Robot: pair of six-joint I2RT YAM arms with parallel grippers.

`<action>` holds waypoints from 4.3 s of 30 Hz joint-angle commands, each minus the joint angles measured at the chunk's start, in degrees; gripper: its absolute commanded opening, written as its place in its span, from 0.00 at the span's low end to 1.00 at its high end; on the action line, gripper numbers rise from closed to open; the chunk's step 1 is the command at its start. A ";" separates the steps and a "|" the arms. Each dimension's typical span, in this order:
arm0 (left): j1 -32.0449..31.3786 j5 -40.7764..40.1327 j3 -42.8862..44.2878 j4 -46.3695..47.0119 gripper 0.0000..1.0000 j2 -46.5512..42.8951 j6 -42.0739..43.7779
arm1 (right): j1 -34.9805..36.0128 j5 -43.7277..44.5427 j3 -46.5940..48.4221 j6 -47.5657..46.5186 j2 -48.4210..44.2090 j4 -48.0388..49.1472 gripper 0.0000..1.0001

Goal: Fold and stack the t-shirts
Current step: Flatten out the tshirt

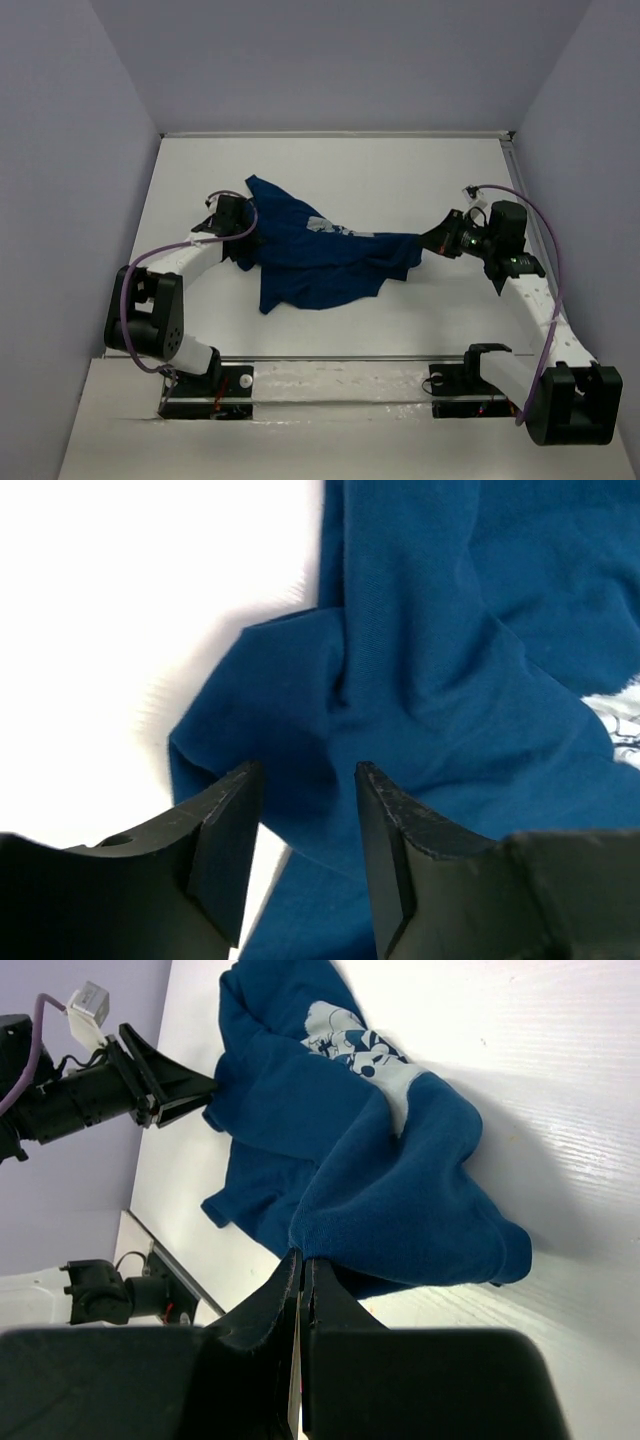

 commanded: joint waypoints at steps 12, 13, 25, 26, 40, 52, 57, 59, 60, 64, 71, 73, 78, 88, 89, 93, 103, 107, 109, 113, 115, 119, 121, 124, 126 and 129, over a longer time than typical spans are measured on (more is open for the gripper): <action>0.62 -2.28 4.82 -0.85 0.00 3.93 4.08 | -0.12 0.41 3.77 3.82 2.86 4.95 0.00; 1.23 -1.49 8.13 -1.20 0.00 3.76 4.25 | -0.12 0.94 4.12 5.04 3.38 8.27 0.00; 5.90 6.07 68.13 -9.81 0.00 18.78 -0.75 | 1.20 3.93 54.85 21.83 33.69 21.84 0.00; 6.59 6.25 71.07 -10.34 0.00 19.05 -1.02 | 1.20 3.93 58.58 22.19 34.41 20.71 0.00; 11.87 9.77 44.97 0.64 0.00 2.45 4.77 | 1.20 7.25 24.47 17.19 12.28 14.12 0.00; 11.87 0.27 12.68 -3.40 0.99 -9.07 12.18 | 1.20 20.27 -3.26 16.05 9.36 3.05 0.66; 12.40 -1.74 3.61 -3.31 0.99 -11.44 7.77 | 1.20 21.77 -2.20 12.97 7.53 0.74 0.70; 12.92 -1.92 0.35 -1.74 0.89 -11.89 4.97 | 1.20 21.33 -2.29 12.44 6.12 -0.30 0.69; 13.71 -0.79 -0.70 -0.43 0.84 -11.98 4.09 | 1.20 20.90 -2.55 11.57 4.72 -0.75 0.66; 15.04 1.77 -3.17 6.08 0.16 -8.65 -0.58 | 1.20 21.41 -2.91 8.05 -0.02 -6.18 0.51; 17.15 2.30 0.60 13.65 0.16 -0.56 -3.31 | 1.20 21.16 -3.87 6.46 -5.92 -14.37 0.62; 17.67 2.47 1.39 14.35 0.21 2.60 -3.48 | 1.20 20.54 -4.84 7.16 -7.07 -14.37 0.62; 18.82 1.15 3.68 15.93 0.48 6.65 -4.10 | 1.20 20.89 -4.49 7.26 -9.35 -16.48 0.62; 18.82 -0.16 5.27 16.46 0.41 12.36 -5.59 | 1.20 22.03 -7.64 8.57 -14.79 -21.75 0.62; 18.82 -0.17 5.27 16.46 0.40 12.63 -5.68 | 1.20 22.03 -8.00 8.83 -15.24 -22.19 0.62; 18.82 0.27 5.27 17.16 0.39 14.04 -6.29 | 1.20 21.60 -9.23 9.63 -16.83 -23.51 0.63; 18.82 -0.25 5.09 16.64 0.00 12.90 -6.03 | 4.08 16.59 -14.23 14.01 -9.28 -20.10 0.62; 18.82 -0.52 3.86 16.81 0.00 11.41 -5.15 | 8.31 18.69 -16.79 16.57 -6.64 -16.05 0.57; 18.82 -0.52 3.25 16.73 0.00 10.88 -4.80 | 10.67 20.18 -17.14 17.97 -4.36 -13.95 0.56; 18.82 -0.25 1.67 17.08 0.00 9.21 -4.36 | 15.24 23.43 -18.02 21.22 -1.89 -11.05 0.57; 18.82 0.01 1.22 17.08 0.00 8.24 -4.01 | 16.66 24.14 -18.28 23.41 -1.54 -9.54 0.58; 18.82 0.80 0.61 16.82 0.00 7.01 -3.40 | 18.95 27.48 -18.81 26.93 -1.01 -6.38 0.58; 18.82 1.06 0.35 16.73 0.00 6.22 -3.22 | 20.79 28.62 -18.73 28.52 0.66 -5.50 0.53; 17.51 1.24 0.26 16.73 0.00 5.43 -3.13 | 23.95 30.90 -17.94 29.66 3.38 -5.15 0.44; 17.50 0.98 0.43 16.55 0.00 5.16 -2.96 | 24.49 31.87 -17.76 30.45 4.53 -5.06 0.42; 16.97 0.89 0.61 16.38 0.00 4.81 -2.78 | 25.63 32.32 -18.02 31.69 5.76 -4.18 0.36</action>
